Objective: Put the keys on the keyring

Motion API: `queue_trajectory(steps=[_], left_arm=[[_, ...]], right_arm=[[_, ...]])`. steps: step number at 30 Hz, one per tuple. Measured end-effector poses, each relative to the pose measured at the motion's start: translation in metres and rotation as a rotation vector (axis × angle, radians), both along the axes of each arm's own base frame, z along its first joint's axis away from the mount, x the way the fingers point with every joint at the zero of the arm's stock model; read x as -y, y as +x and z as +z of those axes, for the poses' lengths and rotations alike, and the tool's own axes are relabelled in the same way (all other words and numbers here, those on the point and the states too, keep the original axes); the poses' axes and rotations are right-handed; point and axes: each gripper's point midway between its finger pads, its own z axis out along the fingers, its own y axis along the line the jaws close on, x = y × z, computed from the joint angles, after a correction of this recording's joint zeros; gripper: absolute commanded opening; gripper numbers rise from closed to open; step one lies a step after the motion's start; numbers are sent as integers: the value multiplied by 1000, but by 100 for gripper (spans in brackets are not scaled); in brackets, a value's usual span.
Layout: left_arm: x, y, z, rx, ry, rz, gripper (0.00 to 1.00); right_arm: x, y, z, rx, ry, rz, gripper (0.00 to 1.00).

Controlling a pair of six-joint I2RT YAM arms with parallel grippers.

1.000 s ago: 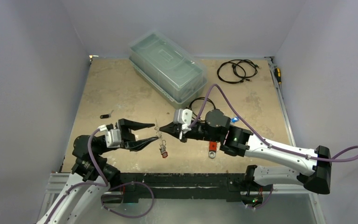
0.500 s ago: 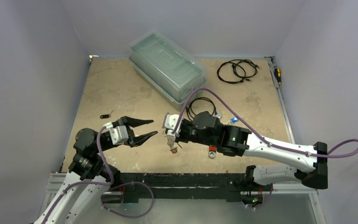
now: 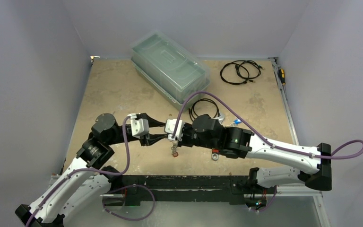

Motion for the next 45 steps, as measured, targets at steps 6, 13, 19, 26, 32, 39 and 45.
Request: queue_trajectory(steps=[6,13,19,26,32,39,45], left_arm=[[8,-4,-4,11,54,-38,37],[9,-2,-19,-4,112,-37,28],[7,0,-16,14,121,-21,28],[5,-1,-8,27,126,-17,28],[6,-2,-8,40,130,-23,26],[5,-4,-3,45,130,-25,41],[-3,-9,17,81,130,-13,38]], right_arm=[[2,-5,9,-1,28,24,0],[4,-10,17,-3,52,46,0],[3,-11,16,-5,51,49,0],[3,-11,16,-5,52,50,0],[2,-14,16,-6,52,58,0],[2,-14,16,-6,52,59,0],[1,-15,17,-4,54,60,0]])
